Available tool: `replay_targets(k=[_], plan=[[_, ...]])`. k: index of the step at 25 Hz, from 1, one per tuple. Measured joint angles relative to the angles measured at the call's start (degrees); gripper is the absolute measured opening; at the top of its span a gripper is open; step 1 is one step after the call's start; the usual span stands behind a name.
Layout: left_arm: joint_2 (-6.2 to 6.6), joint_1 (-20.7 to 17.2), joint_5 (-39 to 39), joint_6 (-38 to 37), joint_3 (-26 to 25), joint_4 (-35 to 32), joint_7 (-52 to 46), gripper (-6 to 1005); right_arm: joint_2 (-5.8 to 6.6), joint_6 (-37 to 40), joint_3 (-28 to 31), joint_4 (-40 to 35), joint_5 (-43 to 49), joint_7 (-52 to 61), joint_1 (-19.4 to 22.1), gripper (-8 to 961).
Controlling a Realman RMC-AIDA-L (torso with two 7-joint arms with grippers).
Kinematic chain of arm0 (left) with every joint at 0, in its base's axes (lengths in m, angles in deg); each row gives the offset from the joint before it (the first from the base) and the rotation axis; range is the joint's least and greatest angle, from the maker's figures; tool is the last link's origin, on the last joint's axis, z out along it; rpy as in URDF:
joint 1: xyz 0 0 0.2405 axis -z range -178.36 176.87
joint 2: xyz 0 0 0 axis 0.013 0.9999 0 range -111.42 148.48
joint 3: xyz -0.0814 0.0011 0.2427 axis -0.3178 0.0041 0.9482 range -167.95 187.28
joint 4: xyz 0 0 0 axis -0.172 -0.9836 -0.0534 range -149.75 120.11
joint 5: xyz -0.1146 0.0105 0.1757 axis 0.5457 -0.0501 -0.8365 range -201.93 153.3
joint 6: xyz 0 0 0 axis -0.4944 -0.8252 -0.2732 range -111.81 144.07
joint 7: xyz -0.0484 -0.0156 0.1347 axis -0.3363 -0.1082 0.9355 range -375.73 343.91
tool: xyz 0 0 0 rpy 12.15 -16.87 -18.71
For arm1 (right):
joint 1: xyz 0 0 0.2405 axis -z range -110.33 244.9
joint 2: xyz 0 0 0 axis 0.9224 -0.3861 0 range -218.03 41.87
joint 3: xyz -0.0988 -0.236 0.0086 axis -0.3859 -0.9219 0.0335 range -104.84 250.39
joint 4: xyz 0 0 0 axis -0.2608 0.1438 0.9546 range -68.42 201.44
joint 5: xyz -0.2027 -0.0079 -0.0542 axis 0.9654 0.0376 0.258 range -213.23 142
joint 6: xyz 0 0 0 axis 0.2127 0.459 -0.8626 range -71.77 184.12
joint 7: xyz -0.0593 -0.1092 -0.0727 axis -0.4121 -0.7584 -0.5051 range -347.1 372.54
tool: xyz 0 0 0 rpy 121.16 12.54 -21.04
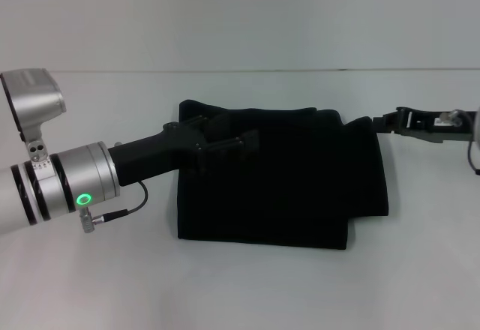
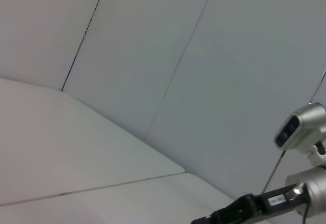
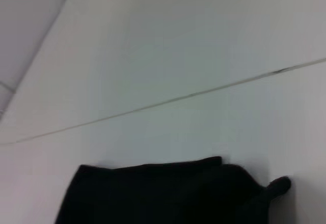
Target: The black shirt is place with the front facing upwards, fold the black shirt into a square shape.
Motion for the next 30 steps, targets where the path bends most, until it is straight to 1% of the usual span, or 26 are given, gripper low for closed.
replay_targets(k=[1, 4, 7, 10, 14, 18, 21, 25, 30], plan=[[0.01, 0.0, 0.0, 0.0, 0.0, 0.0, -0.1, 842, 0.00, 0.0, 0.0, 0.0, 0.0, 0.0, 0.0, 82], [0.06, 0.1, -0.1, 0.2, 0.0, 0.1, -0.3, 842, 1.42, 6.1, 1.3, 0.1, 0.1, 0.2, 0.3, 92], [0.15, 0.2, -0.1, 0.4, 0.0, 0.1, -0.4, 842, 2.22, 10.6, 1.0, 0.4, 2.0, 2.3, 0.6, 106], [0.26, 0.2, -0.1, 0.7, 0.0, 0.1, -0.4, 842, 2.28, 11.4, 1.1, 0.4, 4.3, 3.7, 0.7, 335], [0.33, 0.2, -0.1, 0.8, 0.0, 0.1, -0.4, 843, 2.30, 11.4, 1.2, 0.4, 6.2, 4.3, 0.8, 415], [0.35, 0.3, -0.1, 0.9, 0.0, 0.1, -0.4, 842, 2.21, 10.8, 1.0, 1.0, 6.7, 4.3, 0.8, 496], [0.26, 0.3, -0.1, 1.2, 0.0, 0.1, -0.4, 842, 1.93, 9.0, 0.7, 2.4, 7.3, 4.3, 0.2, 556], [0.13, 0.3, -0.1, 1.7, 0.0, 0.1, -0.4, 842, 1.08, 6.7, 0.5, 3.9, 7.5, 3.7, -0.7, 559], [0.06, 0.3, -0.1, 2.0, 0.0, 0.1, -0.4, 843, -0.13, 4.9, 0.4, 4.0, 7.5, 3.4, -1.6, 553]])
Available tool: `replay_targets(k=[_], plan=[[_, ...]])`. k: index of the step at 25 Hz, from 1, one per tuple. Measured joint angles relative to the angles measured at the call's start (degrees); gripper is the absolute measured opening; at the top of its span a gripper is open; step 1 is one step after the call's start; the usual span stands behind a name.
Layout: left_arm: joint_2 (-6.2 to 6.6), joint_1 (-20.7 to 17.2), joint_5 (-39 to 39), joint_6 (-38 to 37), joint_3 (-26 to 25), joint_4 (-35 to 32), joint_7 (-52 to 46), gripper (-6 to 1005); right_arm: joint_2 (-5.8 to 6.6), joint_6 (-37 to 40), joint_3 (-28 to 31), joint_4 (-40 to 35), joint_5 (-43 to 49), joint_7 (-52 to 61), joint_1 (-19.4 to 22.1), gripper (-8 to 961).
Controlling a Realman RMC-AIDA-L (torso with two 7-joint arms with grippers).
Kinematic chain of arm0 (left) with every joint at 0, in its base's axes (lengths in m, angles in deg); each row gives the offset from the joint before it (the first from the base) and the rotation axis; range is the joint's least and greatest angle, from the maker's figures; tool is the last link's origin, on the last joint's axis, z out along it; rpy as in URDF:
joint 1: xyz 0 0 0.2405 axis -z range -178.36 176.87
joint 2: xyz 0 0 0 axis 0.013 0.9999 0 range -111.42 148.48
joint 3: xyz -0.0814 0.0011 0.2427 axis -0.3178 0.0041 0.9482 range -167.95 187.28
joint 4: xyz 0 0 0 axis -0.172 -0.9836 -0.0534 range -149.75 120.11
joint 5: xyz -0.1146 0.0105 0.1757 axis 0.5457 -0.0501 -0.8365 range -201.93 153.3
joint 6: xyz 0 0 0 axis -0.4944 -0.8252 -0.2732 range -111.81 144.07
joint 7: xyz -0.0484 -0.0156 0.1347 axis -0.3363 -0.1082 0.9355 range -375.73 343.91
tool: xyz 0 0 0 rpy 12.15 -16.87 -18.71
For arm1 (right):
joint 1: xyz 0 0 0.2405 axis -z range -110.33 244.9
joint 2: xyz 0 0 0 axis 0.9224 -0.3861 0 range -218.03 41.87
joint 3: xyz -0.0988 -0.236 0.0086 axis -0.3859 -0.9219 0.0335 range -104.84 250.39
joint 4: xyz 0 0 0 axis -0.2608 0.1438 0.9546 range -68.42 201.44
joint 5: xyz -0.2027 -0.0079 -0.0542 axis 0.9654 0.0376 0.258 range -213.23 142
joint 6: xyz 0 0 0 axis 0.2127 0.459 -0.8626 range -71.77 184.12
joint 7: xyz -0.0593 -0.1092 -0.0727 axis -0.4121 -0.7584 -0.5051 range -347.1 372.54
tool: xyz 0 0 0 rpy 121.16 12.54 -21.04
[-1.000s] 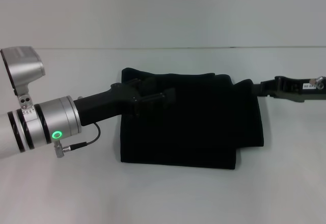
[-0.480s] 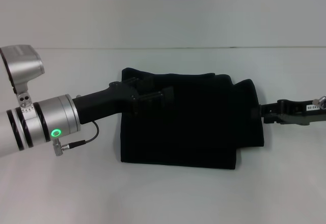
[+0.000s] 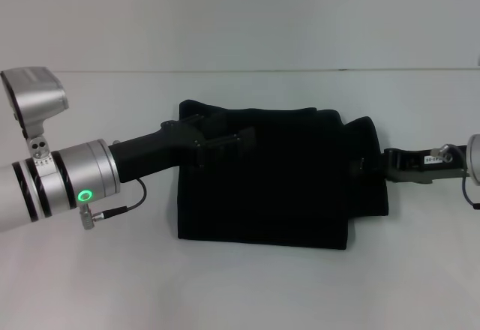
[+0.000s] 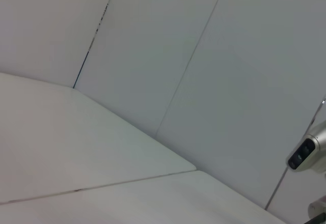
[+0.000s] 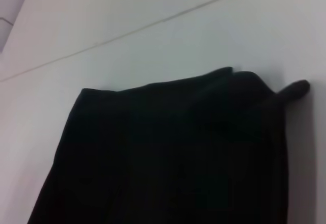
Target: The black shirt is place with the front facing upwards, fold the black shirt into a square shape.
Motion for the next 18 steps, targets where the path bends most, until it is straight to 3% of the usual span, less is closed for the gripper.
replay_targets(k=[7, 10, 18], plan=[[-0.06, 0.0, 0.0, 0.6, 0.0, 0.0, 0.0, 843, -0.73, -0.9, 0.0, 0.1, -0.1, -0.2, -0.8, 540], [-0.06, -0.1, 0.0, 0.7, 0.0, 0.0, 0.0, 843, -1.01, -1.2, 0.0, 0.1, 0.0, -0.2, -0.9, 422], [-0.06, -0.4, 0.1, 0.7, 0.0, 0.0, 0.0, 843, -1.36, -1.4, -0.3, 0.1, 0.0, -1.5, -0.9, 287]])
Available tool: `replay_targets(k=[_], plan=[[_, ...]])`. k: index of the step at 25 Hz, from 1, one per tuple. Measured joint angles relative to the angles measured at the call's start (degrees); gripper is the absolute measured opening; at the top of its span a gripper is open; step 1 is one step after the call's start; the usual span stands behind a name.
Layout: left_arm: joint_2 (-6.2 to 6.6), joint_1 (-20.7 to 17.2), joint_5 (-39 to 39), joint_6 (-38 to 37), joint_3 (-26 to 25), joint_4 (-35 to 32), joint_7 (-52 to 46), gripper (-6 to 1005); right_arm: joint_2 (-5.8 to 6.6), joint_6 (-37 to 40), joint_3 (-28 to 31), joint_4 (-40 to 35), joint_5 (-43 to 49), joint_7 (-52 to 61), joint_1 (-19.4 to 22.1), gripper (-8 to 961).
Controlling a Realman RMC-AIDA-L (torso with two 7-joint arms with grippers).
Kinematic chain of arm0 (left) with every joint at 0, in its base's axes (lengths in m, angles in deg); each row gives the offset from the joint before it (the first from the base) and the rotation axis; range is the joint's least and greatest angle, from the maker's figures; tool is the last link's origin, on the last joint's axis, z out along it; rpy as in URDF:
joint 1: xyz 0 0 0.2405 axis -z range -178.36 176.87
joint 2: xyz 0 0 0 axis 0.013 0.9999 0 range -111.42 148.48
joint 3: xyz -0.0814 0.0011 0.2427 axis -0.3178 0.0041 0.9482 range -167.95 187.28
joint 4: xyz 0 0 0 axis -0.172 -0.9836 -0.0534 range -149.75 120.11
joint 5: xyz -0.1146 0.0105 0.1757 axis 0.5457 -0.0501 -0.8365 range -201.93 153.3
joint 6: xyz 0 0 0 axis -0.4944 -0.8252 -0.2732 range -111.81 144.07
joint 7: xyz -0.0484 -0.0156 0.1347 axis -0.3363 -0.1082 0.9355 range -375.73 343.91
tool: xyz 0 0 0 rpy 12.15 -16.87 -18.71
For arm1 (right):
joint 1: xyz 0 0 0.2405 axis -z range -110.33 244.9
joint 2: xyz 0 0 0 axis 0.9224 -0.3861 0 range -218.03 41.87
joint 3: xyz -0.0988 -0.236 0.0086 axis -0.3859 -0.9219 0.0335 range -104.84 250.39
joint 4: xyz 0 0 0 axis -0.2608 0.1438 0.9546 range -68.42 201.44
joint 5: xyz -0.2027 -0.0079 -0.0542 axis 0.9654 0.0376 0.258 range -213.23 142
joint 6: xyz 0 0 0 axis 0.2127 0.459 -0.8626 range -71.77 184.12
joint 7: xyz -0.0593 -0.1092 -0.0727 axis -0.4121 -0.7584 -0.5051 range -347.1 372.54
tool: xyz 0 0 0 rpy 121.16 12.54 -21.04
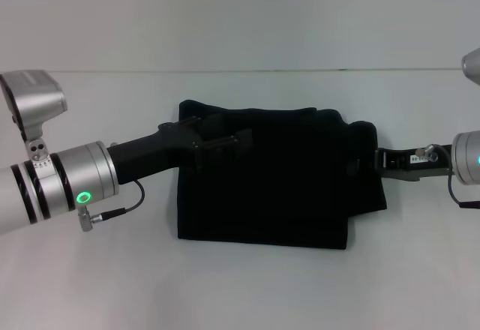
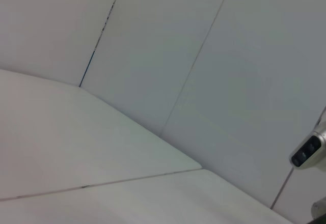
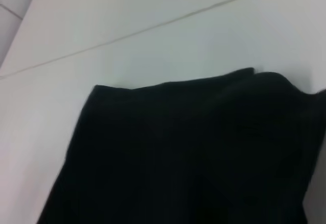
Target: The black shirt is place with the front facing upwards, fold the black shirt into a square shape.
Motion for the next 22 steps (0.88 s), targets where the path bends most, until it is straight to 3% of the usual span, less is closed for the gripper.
replay_targets(k=[3, 8, 22], plan=[[0.00, 0.0, 0.1, 0.0, 0.0, 0.0, 0.0, 842, 0.09, 1.4, 0.3, -0.5, -0.9, -0.9, 0.1, 237], [0.11, -0.1, 0.4, -0.1, -0.3, 0.0, 0.0, 842, 0.63, 3.6, 0.3, -1.5, -2.7, -1.3, -0.3, 31], [0.68, -0.5, 0.5, 0.0, -3.1, -0.4, 0.0, 842, 0.57, 6.5, 0.1, -3.9, -3.0, -0.9, -6.2, 25]])
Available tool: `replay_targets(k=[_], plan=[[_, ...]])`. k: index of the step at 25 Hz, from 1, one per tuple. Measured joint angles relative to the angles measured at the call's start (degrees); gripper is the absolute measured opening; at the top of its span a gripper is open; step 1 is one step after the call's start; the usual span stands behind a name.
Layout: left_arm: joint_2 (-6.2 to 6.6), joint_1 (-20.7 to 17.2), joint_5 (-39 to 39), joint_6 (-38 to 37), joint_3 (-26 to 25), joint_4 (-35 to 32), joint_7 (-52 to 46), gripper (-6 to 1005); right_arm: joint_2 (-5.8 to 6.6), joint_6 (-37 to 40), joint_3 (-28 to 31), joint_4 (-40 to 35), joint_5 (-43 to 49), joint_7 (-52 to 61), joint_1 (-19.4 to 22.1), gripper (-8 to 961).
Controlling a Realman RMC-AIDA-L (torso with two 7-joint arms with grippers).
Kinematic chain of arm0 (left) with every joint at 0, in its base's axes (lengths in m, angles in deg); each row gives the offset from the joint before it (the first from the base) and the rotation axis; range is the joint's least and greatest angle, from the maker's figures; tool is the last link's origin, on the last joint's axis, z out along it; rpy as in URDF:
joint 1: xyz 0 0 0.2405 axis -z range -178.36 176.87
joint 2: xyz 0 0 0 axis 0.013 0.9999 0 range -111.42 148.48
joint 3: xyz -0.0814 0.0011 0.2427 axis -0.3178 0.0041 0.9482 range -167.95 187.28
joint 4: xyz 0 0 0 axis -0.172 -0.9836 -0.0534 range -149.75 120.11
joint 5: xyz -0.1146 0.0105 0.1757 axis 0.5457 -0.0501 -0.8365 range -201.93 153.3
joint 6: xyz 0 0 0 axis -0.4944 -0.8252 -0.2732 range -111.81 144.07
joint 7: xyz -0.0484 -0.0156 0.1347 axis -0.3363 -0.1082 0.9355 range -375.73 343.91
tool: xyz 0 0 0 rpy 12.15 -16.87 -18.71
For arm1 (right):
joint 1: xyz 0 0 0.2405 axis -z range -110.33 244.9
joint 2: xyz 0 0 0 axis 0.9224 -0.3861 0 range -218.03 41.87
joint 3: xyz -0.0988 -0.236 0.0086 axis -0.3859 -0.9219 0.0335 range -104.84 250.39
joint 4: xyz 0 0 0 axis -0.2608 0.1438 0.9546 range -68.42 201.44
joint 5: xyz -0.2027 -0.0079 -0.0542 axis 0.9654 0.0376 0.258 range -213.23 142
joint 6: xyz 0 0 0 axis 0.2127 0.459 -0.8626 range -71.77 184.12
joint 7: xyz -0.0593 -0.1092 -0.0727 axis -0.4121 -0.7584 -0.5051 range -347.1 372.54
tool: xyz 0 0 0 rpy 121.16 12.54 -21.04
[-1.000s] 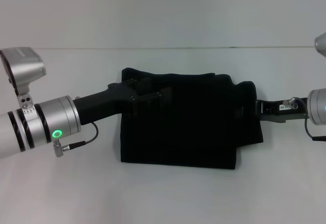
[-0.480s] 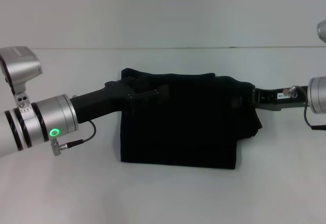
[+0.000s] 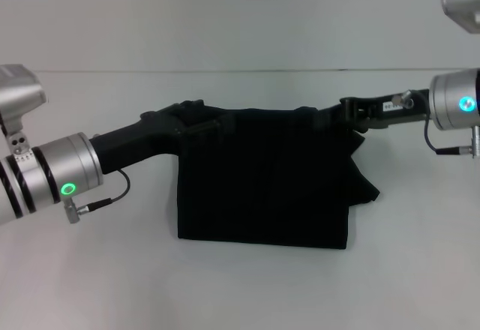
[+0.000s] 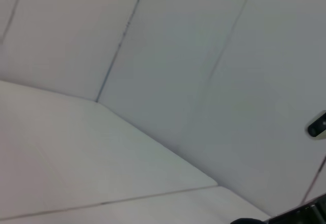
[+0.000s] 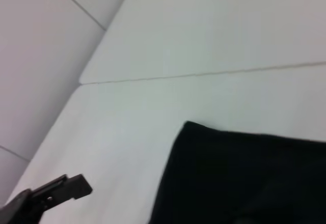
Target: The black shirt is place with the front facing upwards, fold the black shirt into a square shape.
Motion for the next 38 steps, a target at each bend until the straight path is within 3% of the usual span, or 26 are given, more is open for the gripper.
replay_targets(k=[7, 26, 38], plan=[[1.24, -0.9, 0.2, 0.0, -2.9, -0.2, 0.0, 843, 0.15, 0.5, -0.1, 0.0, 0.1, 0.1, -4.3, 25], [1.85, -1.7, 0.2, 0.0, -5.0, -0.3, 0.3, 842, -0.68, 0.7, -1.3, -0.2, 0.2, 0.2, -10.6, 25], [4.10, -5.3, 0.2, 0.1, -9.5, -4.0, 0.4, 843, -1.91, 1.2, -1.7, -1.0, 0.0, 0.4, -15.3, 25]])
